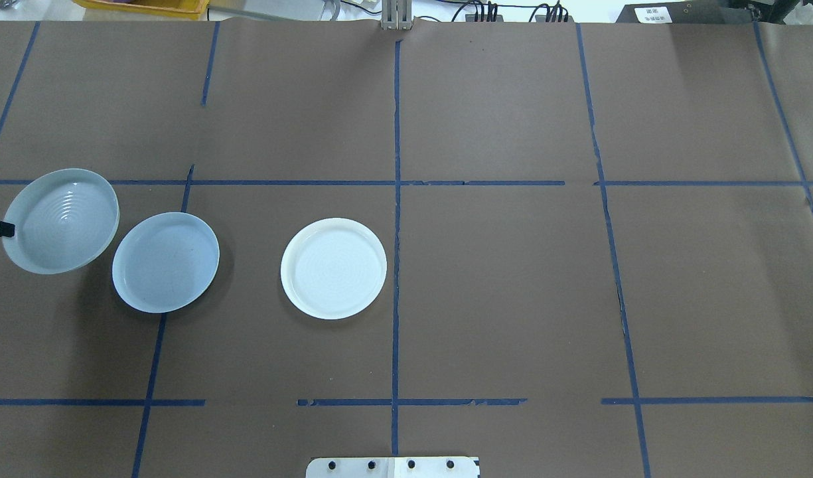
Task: Stack plate in center
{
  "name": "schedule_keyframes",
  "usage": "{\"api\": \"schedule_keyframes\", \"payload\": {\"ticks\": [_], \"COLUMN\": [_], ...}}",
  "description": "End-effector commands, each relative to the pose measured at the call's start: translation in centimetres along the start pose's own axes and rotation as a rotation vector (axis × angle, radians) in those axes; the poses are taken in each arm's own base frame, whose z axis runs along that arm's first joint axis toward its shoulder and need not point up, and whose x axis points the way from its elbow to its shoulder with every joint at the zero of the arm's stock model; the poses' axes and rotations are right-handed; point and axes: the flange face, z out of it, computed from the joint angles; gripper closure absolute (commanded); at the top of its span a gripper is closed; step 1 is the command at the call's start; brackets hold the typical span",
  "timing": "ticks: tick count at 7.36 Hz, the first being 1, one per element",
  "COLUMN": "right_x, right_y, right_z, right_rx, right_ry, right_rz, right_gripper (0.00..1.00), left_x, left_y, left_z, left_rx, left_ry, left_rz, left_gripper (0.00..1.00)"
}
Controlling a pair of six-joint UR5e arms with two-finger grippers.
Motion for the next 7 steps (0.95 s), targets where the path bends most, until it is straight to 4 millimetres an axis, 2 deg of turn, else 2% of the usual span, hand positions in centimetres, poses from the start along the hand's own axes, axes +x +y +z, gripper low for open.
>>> {"api": "schedule_keyframes", "payload": {"ticks": [1,2,3,6,7], "right_x": [0.0,0.0,0.0,0.0,0.0], "right_y": [0.0,0.0,0.0,0.0,0.0], "right_z": [0.0,0.0,0.0,0.0,0.0], "right_rx": [0.0,0.0,0.0,0.0,0.0], "right_ry": [-0.001,-0.001,-0.001,0.001,-0.001], "right_rz": [0.0,0.0,0.0,0.0,0.0], "right_gripper": [0.0,0.0,0.0,0.0,0.0], "left_x": [6.1,7.5,8.7,9.3,9.3], "left_y": [2.4,3.2,3.6,5.0,5.3], "left_z": [4.0,5.9,6.9,8.5,8.8], "left_rx": [-0.011,-0.011,-0.026,-0.06,-0.067], "left_ry": [0.003,-0.006,-0.001,-0.008,-0.008], "left_rz": [-0.052,-0.056,-0.05,-0.028,-0.017], "left_gripper": [1.0,1.0,1.0,1.0,0.57]}}
